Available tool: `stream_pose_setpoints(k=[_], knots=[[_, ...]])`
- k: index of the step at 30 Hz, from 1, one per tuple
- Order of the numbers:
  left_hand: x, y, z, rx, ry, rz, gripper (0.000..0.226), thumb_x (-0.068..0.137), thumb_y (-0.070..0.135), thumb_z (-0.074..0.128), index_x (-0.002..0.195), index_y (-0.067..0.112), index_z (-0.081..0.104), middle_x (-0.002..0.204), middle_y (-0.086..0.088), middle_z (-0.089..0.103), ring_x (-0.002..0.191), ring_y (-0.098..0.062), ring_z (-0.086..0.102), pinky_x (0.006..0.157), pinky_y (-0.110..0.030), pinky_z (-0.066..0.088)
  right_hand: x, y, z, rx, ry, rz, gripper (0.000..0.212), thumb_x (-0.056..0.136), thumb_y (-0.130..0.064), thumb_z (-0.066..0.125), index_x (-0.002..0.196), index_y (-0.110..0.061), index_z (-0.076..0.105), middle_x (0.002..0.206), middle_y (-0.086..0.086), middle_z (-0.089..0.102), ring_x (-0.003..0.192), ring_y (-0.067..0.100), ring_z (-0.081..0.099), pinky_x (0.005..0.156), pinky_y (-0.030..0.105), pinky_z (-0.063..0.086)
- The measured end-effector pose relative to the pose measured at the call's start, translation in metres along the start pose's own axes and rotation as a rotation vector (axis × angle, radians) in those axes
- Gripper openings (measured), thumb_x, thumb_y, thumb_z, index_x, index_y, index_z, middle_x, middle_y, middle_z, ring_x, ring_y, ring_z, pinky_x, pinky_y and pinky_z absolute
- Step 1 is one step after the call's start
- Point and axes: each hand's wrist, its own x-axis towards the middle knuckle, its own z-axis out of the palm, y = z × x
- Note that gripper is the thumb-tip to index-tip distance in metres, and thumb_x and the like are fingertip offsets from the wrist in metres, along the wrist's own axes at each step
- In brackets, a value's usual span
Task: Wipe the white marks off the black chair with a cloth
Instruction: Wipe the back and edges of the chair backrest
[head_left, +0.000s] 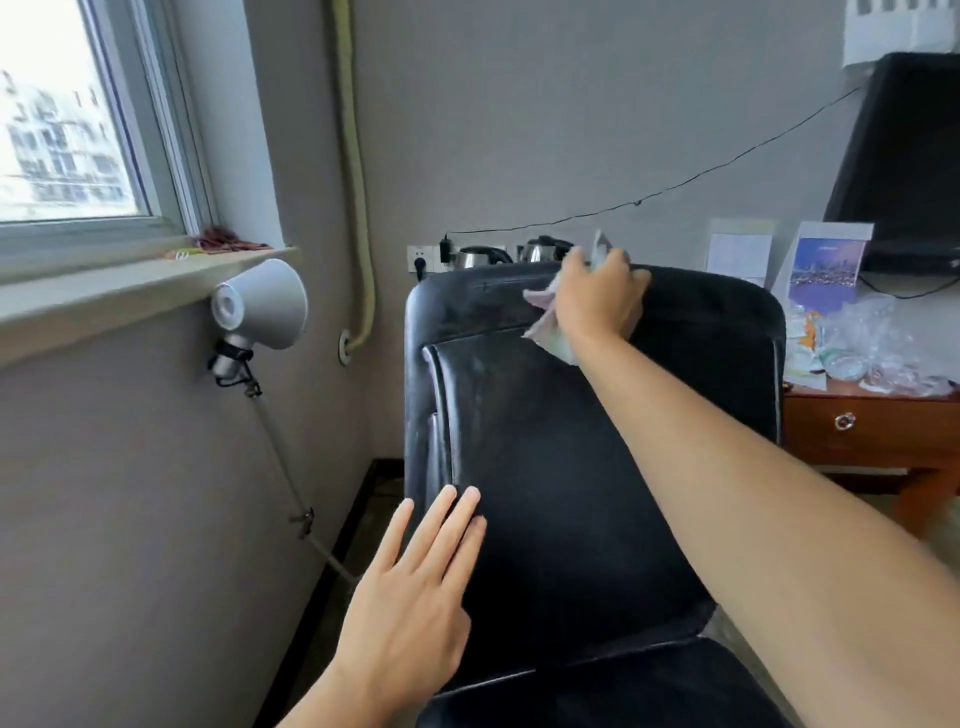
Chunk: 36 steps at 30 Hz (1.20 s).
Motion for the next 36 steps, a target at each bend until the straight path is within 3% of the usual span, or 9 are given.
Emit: stream_pose_setpoints(k=[6, 8, 12, 14, 20, 23, 27, 32, 36], knots=[[-0.006, -0.025, 0.006, 0.029, -0.018, 0.029, 0.096, 0.068, 0.03, 0.072, 0.158, 0.014, 0.044, 0.172, -0.008, 0.026, 0.157, -0.028, 0.027, 0.119, -0.061, 0.023, -0.087, -0.05, 0.064, -0.117, -0.216, -1.059, 0.008, 0.085, -0.024, 0.068, 0.086, -0.017, 0.072, 0.098, 0.01, 0.063, 0.079, 0.034, 0.062, 0.053, 0.038, 0.049], [-0.007, -0.027, 0.009, -0.011, -0.018, 0.007, 0.098, 0.066, 0.027, 0.072, 0.159, 0.016, 0.042, 0.172, -0.006, 0.024, 0.157, -0.029, 0.028, 0.118, -0.06, 0.024, -0.052, -0.034, 0.05, -0.214, -0.123, -0.956, 0.015, 0.091, -0.031, 0.061, 0.098, -0.026, 0.073, 0.106, 0.009, 0.063, 0.085, 0.034, 0.064, 0.06, 0.033, 0.041], [-0.004, -0.016, 0.014, -0.118, -0.024, -0.003, 0.097, 0.065, 0.032, 0.062, 0.159, 0.014, 0.043, 0.173, -0.007, 0.021, 0.158, -0.032, 0.023, 0.119, -0.057, 0.023, 0.019, 0.016, 0.008, -0.402, 0.136, -0.288, 0.028, 0.105, -0.034, 0.051, 0.118, -0.015, 0.066, 0.123, 0.015, 0.052, 0.102, 0.04, 0.062, 0.07, 0.037, 0.038], [-0.003, -0.015, 0.016, -0.16, -0.025, -0.008, 0.093, 0.07, 0.037, 0.051, 0.159, 0.014, 0.042, 0.174, -0.007, 0.018, 0.159, -0.033, 0.02, 0.12, -0.055, 0.021, 0.009, 0.011, 0.015, -0.387, 0.136, -0.231, 0.03, 0.106, -0.033, 0.048, 0.121, -0.014, 0.066, 0.131, 0.014, 0.049, 0.111, 0.039, 0.057, 0.074, 0.038, 0.043], [-0.012, -0.025, 0.01, -0.244, -0.037, 0.01, 0.091, 0.075, 0.035, 0.042, 0.164, 0.018, 0.03, 0.175, -0.004, 0.012, 0.162, -0.03, 0.009, 0.128, -0.051, 0.011, -0.113, 0.002, 0.042, -0.141, -0.223, -0.951, 0.029, 0.091, -0.025, 0.068, 0.118, -0.015, 0.071, 0.121, 0.01, 0.055, 0.102, 0.03, 0.053, 0.078, 0.034, 0.051], [-0.021, -0.028, 0.0, -0.339, -0.004, 0.014, 0.069, 0.079, 0.03, 0.041, 0.144, 0.019, 0.061, 0.166, -0.004, 0.04, 0.154, -0.024, 0.036, 0.128, -0.045, 0.022, -0.147, 0.028, 0.036, -0.37, -0.284, -1.341, 0.03, 0.084, -0.007, 0.071, 0.112, -0.015, 0.071, 0.124, 0.011, 0.055, 0.089, 0.031, 0.052, 0.058, 0.032, 0.053], [-0.053, -0.027, 0.003, -0.547, 0.112, -0.107, 0.03, 0.08, 0.02, 0.05, 0.091, 0.019, 0.078, 0.107, 0.004, 0.075, 0.112, -0.019, 0.068, 0.108, -0.032, 0.045, -0.209, 0.106, 0.027, -0.64, -0.327, -1.401, 0.028, 0.09, -0.007, 0.056, 0.116, -0.01, 0.066, 0.142, 0.016, 0.053, 0.085, 0.03, 0.054, 0.059, 0.027, 0.051], [-0.105, -0.033, 0.013, -0.569, -0.013, -0.24, 0.033, 0.08, 0.025, 0.043, 0.085, 0.024, 0.076, 0.093, 0.012, 0.07, 0.083, -0.017, 0.069, 0.076, -0.031, 0.055, -0.243, 0.129, 0.015, -0.845, -0.656, -1.568, 0.019, 0.08, -0.028, 0.067, 0.095, -0.019, 0.074, 0.12, 0.011, 0.07, 0.078, 0.021, 0.059, 0.044, 0.025, 0.036], [-0.126, -0.034, 0.014, -0.536, -0.013, -0.251, 0.037, 0.083, 0.027, 0.043, 0.095, 0.024, 0.077, 0.1, 0.012, 0.072, 0.089, -0.016, 0.07, 0.079, -0.028, 0.057, -0.151, 0.005, 0.027, -0.902, -0.222, -1.509, 0.038, 0.058, -0.046, 0.08, 0.083, -0.021, 0.066, 0.088, 0.001, 0.061, 0.075, 0.022, 0.057, 0.046, 0.026, 0.026]])
